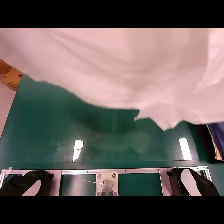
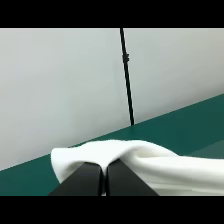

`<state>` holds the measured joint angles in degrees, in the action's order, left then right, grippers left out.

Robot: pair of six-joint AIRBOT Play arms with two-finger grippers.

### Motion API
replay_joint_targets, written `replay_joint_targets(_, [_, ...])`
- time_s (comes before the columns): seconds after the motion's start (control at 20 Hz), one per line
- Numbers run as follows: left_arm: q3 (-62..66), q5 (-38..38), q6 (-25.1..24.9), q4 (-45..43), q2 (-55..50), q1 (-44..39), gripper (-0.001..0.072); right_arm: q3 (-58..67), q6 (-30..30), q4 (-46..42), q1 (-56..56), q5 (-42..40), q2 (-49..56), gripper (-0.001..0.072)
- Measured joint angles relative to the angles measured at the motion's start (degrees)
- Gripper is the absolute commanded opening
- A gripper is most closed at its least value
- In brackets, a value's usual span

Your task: Fold the shirts.

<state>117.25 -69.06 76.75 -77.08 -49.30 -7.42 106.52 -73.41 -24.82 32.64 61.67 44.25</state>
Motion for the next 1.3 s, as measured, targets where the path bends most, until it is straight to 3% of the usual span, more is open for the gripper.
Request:
replay_joint_targets(0.3, [-8.1,0.7,-0.6,0.5,-7.3,0.0,0.0024,-15.5,2.7,-0.2,-1.4,0.9,1.2,0.0017])
replay_joint_targets(0.5, [-18.0,5.0,-0.9,4.2,-18.8,0.0,0.0024,-35.1,9.0,-0.2,-6.4,-5.8,4.8,0.0017])
replay_joint_targets(0.65, [-22.8,10.6,-3.0,7.6,-30.7,0.0,0.0024,-44.7,14.1,0.1,-11.4,-14.4,13.9,0.0017])
replay_joint_targets(0.85, [-25.0,20.1,-6.7,15.8,-45.3,0.0,0.0034,-45.1,19.4,4.0,-16.1,-22.1,32.8,0.0021])
replay_joint_targets(0.9, [-25.1,22.6,-7.3,17.8,-48.0,0.0,0.0325,-43.7,20.1,4.7,-16.8,-22.8,37.1,0.0117])
replay_joint_targets(0.95, [-25.3,24.3,-7.5,19.2,-49.9,0.0,0.0658,-42.0,20.6,5.2,-17.2,-23.1,41.4,0.0284])
replay_joint_targets(1.0, [-25.4,25.5,-7.6,20.0,-51.3,0.0,0.0699,-40.2,21.0,5.6,-17.3,-23.0,44.6,0.0350])
replay_joint_targets(1.15, [-23.1,25.0,-7.9,21.0,-52.9,1.2,0.0700,-35.2,21.4,5.6,-15.2,-17.7,50.0,0.0348])
replay_joint_targets(1.25, [-19.6,19.8,-7.9,19.7,-52.7,3.4,0.0689,-33.3,19.7,4.2,-11.6,-12.9,50.5,0.0213])
replay_joint_targets(1.3, [-17.7,16.0,-7.9,18.8,-52.4,4.9,0.0452,-32.8,18.4,3.1,-9.5,-9.5,50.3,0.0213])
